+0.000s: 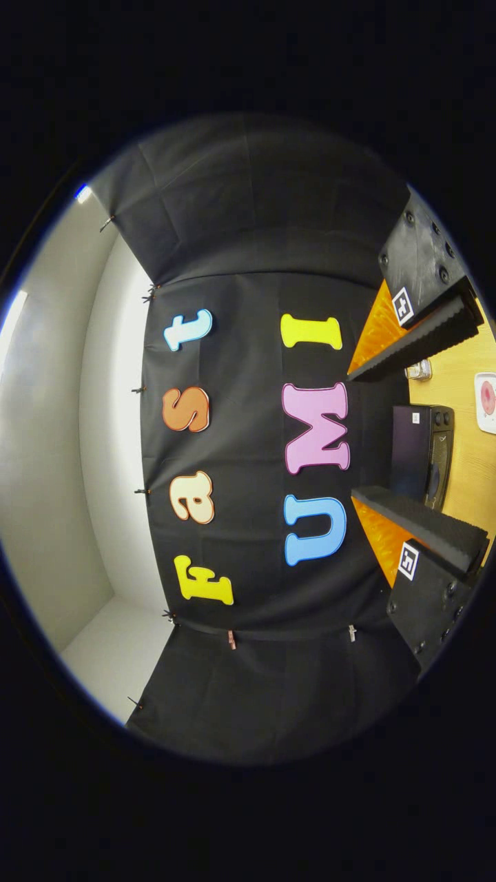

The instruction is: Open the toaster oven, put the food inside, and close the toaster oven door.

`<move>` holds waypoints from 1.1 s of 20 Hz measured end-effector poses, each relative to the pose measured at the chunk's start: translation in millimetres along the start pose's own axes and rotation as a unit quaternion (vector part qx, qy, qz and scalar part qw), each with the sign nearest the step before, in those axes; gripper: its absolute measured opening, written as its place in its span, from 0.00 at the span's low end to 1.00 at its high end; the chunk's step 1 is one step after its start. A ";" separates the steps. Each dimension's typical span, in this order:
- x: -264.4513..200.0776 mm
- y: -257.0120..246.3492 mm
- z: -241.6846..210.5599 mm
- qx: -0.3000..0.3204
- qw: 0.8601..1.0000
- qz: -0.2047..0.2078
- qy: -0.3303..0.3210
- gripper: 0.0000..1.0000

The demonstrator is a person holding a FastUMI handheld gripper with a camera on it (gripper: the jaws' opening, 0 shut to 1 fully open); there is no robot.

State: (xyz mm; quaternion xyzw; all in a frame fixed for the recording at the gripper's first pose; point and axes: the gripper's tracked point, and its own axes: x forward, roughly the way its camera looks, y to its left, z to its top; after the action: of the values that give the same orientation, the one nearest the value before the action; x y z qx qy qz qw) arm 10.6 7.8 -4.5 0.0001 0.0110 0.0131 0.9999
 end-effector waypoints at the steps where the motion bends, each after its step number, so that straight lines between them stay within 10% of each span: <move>1: 0.2 0.3 -1.4 0.003 1.000 0.002 0.000 0.98; 22: 122.3 96.1 -139.1 0.013 0.997 0.069 0.013 0.98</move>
State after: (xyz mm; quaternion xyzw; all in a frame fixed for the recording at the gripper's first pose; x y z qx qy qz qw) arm 127.2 107.0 -146.2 0.0141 0.0240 0.0821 0.9962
